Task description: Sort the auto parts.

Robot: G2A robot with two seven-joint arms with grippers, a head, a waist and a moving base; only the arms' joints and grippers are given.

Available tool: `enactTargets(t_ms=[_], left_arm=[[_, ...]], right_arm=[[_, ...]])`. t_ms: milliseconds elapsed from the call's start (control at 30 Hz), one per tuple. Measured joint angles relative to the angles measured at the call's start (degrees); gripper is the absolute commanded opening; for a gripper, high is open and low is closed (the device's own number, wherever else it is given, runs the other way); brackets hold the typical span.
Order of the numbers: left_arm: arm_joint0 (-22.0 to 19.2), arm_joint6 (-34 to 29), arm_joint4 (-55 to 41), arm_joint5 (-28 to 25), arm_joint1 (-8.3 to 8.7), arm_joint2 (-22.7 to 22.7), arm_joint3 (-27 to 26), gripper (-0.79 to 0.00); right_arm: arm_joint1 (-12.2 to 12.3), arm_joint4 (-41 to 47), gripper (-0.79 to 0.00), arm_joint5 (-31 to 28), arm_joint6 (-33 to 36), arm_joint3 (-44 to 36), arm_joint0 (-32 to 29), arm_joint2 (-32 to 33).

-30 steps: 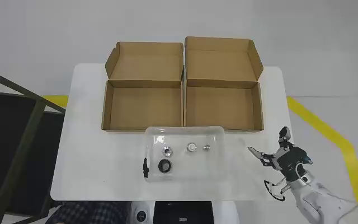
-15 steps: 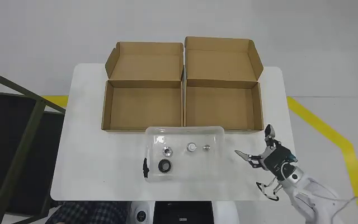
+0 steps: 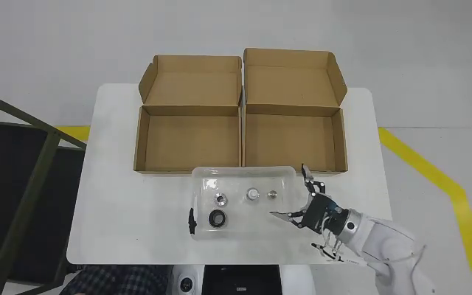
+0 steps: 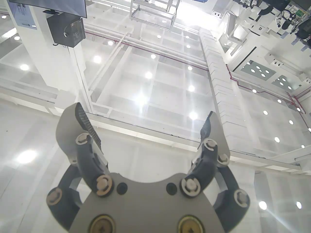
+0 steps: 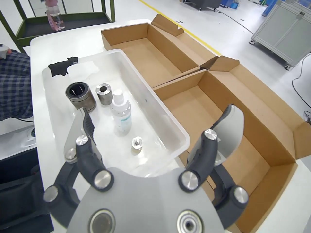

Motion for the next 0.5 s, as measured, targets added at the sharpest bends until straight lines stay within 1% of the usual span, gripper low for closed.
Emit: enactTargets(t_ms=[167,500], left_arm=[[0.00,0.00,0.00,0.00,0.00,0.00,0.00,0.000],[0.00,0.00,0.00,0.00,0.00,0.00,0.00,0.000]], right_arm=[[0.01,-1.10,0.000,-0.24,4.23,0.60,2.66,-4.24],[-0.09,-0.51,0.000,-1.87,13.75,3.82,8.00,-11.65]])
